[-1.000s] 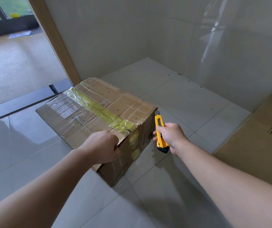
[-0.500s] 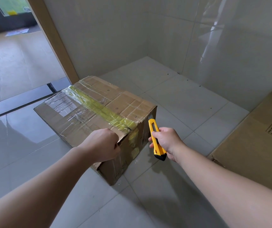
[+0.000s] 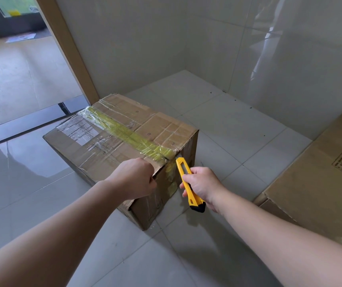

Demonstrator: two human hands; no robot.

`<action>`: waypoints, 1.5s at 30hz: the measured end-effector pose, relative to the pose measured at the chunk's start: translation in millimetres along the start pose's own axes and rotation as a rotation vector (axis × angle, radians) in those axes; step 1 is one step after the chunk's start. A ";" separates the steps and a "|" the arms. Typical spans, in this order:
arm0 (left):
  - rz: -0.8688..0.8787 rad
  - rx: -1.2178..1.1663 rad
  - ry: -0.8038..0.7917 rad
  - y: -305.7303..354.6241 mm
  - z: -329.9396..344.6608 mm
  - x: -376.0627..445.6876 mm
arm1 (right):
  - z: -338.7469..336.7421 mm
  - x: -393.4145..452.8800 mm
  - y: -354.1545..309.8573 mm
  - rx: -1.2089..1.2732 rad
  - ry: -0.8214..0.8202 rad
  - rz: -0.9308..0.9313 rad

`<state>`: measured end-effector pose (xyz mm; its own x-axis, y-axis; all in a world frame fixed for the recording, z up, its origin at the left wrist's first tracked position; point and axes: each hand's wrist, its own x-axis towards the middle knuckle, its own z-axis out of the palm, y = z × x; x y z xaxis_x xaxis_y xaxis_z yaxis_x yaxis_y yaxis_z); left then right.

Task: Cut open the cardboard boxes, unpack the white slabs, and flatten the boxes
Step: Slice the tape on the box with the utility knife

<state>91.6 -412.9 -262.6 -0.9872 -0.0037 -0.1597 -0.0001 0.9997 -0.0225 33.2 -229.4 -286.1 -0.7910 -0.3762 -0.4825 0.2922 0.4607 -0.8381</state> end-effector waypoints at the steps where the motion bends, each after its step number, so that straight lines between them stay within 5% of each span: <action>1: -0.001 -0.004 0.001 -0.5 0.1 0.1 | -0.1 -1.1 1.3 -0.014 -0.003 0.002; 34: 0.000 -0.210 0.005 -20.4 7.3 -7.1 | 21.3 -22.7 0.1 -0.077 -0.128 0.000; 45: -0.079 -0.304 0.013 -21.2 3.5 -3.6 | 29.3 -53.4 14.4 -0.196 -0.506 0.089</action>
<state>95.8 -434.2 -265.0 -0.9841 -0.0829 -0.1570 -0.1224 0.9573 0.2620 95.4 -226.3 -279.9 -0.3969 -0.6461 -0.6519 0.2021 0.6313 -0.7487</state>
